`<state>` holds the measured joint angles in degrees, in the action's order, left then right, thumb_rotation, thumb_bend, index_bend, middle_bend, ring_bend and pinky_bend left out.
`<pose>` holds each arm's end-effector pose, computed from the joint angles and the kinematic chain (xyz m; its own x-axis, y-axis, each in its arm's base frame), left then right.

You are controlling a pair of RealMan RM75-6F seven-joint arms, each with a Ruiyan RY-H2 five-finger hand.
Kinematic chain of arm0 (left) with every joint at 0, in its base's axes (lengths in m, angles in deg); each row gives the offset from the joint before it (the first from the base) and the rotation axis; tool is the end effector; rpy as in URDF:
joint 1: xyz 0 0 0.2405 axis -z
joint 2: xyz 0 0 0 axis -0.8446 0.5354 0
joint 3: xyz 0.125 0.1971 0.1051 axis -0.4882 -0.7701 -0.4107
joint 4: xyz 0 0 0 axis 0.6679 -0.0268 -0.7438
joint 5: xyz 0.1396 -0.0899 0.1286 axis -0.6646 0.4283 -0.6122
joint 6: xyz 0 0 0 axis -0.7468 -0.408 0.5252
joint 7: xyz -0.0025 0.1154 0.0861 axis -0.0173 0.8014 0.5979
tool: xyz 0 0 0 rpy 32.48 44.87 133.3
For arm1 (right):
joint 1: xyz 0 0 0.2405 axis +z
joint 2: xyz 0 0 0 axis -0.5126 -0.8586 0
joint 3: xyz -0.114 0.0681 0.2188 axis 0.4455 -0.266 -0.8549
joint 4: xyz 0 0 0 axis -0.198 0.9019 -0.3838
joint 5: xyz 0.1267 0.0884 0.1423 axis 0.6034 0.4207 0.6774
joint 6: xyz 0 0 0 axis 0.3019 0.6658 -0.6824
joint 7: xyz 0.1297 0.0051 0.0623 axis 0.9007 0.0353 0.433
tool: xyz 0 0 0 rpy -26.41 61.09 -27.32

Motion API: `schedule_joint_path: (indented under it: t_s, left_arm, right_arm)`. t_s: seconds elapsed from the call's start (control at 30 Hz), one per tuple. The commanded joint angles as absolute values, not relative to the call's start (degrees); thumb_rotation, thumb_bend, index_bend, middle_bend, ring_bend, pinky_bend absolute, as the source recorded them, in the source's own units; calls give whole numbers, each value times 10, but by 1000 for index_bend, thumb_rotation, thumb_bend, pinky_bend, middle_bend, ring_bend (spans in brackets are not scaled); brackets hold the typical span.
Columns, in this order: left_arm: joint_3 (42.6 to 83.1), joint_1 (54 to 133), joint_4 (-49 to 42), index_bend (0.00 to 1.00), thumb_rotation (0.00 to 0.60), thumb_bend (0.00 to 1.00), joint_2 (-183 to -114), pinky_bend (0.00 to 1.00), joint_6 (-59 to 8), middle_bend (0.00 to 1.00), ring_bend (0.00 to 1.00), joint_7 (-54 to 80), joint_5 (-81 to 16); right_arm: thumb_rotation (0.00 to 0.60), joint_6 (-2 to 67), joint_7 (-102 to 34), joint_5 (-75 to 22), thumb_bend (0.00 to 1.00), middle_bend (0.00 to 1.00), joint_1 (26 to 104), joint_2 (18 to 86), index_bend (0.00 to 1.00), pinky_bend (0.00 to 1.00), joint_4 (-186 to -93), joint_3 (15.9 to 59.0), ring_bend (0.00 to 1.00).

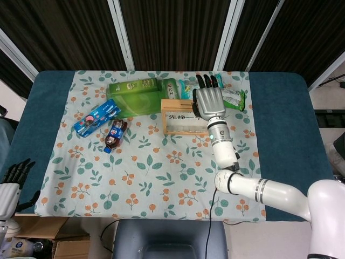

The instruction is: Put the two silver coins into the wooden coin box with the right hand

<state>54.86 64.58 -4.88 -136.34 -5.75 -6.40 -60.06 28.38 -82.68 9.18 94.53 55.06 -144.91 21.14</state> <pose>-0.3646 0.1893 0.1515 0.3380 0.0533 0.9397 0.9406 -0.0548 -0.3352 -0.0396 -0.4565 0.0623 0.5057 -0.0315 0.8621 -0.8584 -0.1177 0.4992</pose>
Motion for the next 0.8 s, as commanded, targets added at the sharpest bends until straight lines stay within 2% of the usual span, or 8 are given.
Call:
schedule_joint_path:
  t_s: [0.03,0.37,0.47,0.5,0.63,0.7,0.8]
  left_arm:
    - [548,646,-50,0,600,351,-1364,1,-58,0,0,-64,-601]
    - [549,647,-51,0,600,350,-1364,1,-60,0,0,-65,-599]
    - [549,646,-51,0,600,350,-1364,1,-60,0,0,-65,-599]
    - [549,646,-51,0,600,350,-1364,1,-60,0,0,-65,-598]
    - [549,647,-51,0,600,350,-1364,1,-60,0,0,-65,-598]
    - [549,647,-51,0,600,350,-1363,1,-60,0,0,-65,-599]
    - [550,646,-49,0,600,351,-1363,1,-58,0,0,-65,-599]
  right_arm:
    - [600,282,-824,95,642,185,949,551,745,0,-1445,215,0]
    - [600,277,-819,103,642,185,959,554,729,0,-1433,230,0]
    - [600,276,-818,105,642,185,960,553,670,0,-1432,234,0]
    - [600,274,-819,107,642,184,961,551,591,0,-1434,236,0]
    - [600,271,-816,108,641,148,958,539,116,0,-1449,241,0]
    - [600,274,-808,99,641,109,953,529,7,0,-1461,244,0]
    - [600,294,-785,67,641,77,932,504,0,0,-1498,249,0]
